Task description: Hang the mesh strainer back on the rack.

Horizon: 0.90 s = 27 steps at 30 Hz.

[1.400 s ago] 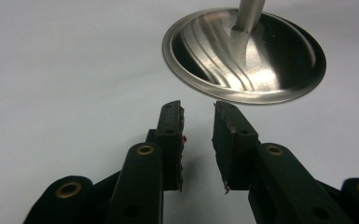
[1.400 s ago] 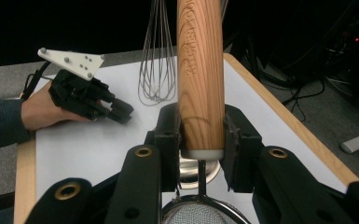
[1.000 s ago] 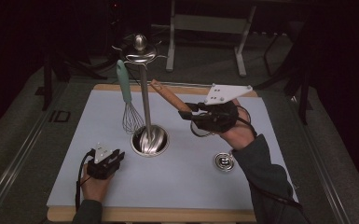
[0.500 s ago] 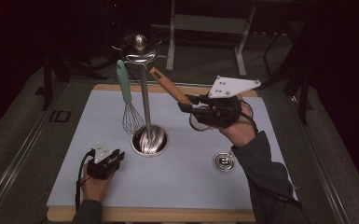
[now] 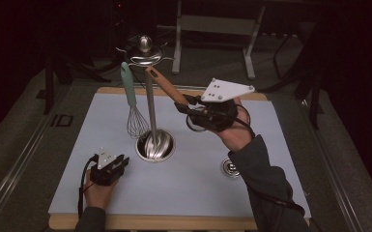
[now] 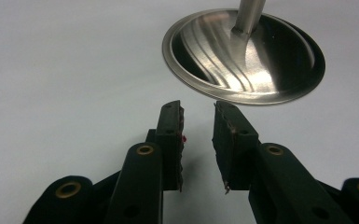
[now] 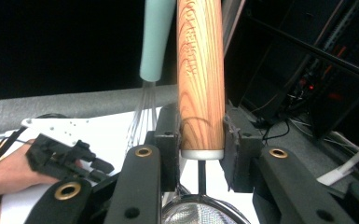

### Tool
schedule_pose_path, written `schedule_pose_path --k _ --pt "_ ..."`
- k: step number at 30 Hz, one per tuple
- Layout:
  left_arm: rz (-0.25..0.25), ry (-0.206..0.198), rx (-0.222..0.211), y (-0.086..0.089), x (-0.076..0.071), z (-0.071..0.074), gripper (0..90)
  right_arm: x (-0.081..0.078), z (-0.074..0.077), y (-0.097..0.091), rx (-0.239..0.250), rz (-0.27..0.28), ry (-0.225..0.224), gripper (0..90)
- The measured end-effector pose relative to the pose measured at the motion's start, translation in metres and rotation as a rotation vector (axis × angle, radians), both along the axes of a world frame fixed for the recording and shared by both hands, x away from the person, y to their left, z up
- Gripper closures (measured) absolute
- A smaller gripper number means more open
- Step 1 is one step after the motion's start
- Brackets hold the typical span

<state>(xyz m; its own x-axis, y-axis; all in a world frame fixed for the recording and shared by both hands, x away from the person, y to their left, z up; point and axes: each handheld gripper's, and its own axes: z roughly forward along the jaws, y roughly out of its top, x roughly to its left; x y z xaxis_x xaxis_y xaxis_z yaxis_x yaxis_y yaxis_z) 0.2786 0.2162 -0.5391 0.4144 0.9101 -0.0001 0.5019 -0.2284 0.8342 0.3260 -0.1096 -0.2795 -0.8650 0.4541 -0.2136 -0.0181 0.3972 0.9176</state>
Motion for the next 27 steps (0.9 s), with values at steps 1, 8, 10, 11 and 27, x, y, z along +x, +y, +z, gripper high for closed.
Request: schedule_pose_path --k 1,8,10,11,27 --pt "0.000 0.000 0.000 0.000 0.000 0.000 72.7 0.001 -0.001 0.000 0.003 -0.006 0.005 70.7" --pt "0.000 -0.001 0.000 0.000 0.000 0.000 72.7 0.007 -0.011 0.014 -0.030 -0.017 0.023 70.3" --pt "0.000 -0.002 0.000 0.000 0.000 0.000 72.6 0.010 -0.014 0.018 -0.036 -0.014 0.036 70.2" --pt "0.000 -0.002 -0.001 0.000 0.000 0.000 72.6 0.012 -0.016 0.021 -0.038 -0.012 0.045 70.3" --pt "0.001 -0.002 -0.007 0.001 0.000 0.000 72.5 0.029 -0.023 0.047 -0.016 -0.003 0.140 69.7"
